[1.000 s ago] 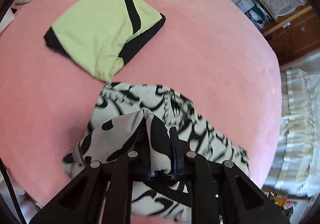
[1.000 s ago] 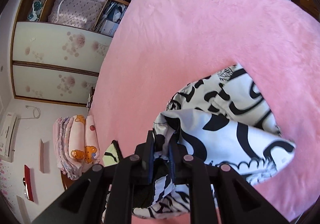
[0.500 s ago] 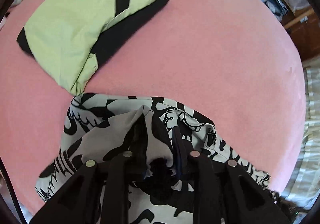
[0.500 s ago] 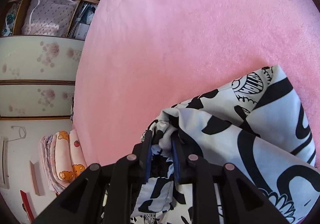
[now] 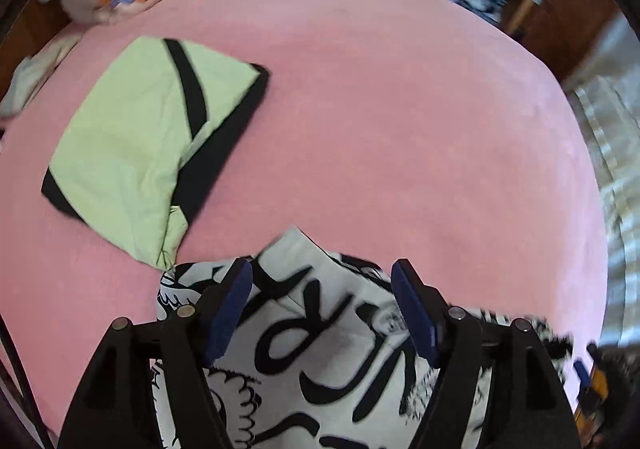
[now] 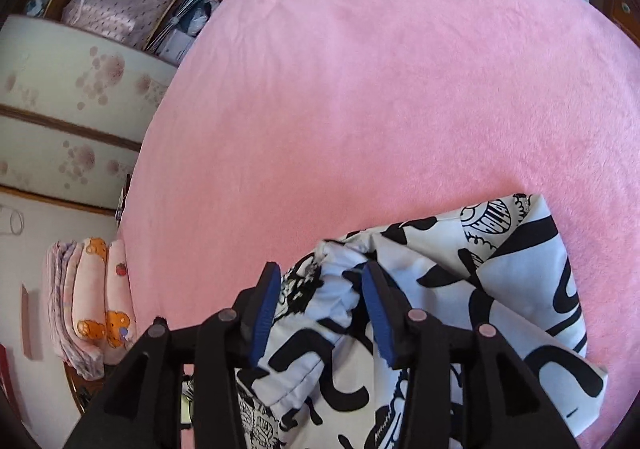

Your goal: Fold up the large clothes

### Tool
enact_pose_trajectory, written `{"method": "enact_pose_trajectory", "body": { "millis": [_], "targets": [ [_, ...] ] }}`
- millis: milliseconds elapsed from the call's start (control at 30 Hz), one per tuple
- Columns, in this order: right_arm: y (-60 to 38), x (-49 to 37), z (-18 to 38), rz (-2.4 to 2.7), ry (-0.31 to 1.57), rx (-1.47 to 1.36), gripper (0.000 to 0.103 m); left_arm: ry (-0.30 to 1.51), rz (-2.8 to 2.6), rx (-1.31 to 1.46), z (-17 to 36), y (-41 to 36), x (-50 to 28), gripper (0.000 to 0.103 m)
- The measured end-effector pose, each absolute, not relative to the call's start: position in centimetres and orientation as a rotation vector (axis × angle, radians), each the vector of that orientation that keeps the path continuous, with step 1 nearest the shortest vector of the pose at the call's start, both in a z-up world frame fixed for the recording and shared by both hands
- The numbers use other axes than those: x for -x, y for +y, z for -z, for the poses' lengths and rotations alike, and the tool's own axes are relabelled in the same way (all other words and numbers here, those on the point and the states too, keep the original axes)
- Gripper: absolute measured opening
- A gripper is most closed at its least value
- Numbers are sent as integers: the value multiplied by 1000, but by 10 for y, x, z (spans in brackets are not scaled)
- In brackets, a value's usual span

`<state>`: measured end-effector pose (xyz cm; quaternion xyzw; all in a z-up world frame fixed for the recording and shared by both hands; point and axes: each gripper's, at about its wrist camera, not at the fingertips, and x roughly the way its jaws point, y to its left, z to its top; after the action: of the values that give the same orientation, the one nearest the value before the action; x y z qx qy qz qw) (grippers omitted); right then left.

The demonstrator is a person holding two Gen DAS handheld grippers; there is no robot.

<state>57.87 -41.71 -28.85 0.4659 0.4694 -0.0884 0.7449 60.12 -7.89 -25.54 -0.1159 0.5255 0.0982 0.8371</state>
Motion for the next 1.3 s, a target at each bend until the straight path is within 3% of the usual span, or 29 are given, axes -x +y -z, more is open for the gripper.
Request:
{"method": "enact_pose_trajectory", "body": {
  "millis": [367, 433, 467, 500, 800, 1067, 1133, 1233, 1300],
  "targets": [
    [-371, -574, 271, -1, 1109, -675, 43, 1199, -152, 177, 280, -88, -573, 71],
    [-365, -575, 270, -34, 1122, -613, 52, 1211, -163, 173, 289, -80, -574, 71],
    [-362, -577, 271, -47, 1130, -579, 65, 1216, -169, 171, 294, -77, -576, 72],
    [-360, -581, 272, -51, 1138, -544, 72, 1221, -175, 169, 298, -73, -578, 73],
    [-359, -598, 304, -56, 1252, -191, 72, 1263, -68, 12, 328, -71, -599, 86],
    [-364, -612, 335, -152, 1280, -64, 72, 1290, -23, -86, 355, -77, -617, 87],
    [-365, -616, 338, -168, 1269, -86, 68, 1291, -27, -68, 360, -74, -621, 87],
    [-366, -616, 340, -189, 1259, -95, 49, 1288, -37, -59, 365, -72, -625, 87],
    [-369, -614, 338, -180, 1245, -71, 16, 1287, -43, -68, 365, -74, -625, 83]
  ]
}}
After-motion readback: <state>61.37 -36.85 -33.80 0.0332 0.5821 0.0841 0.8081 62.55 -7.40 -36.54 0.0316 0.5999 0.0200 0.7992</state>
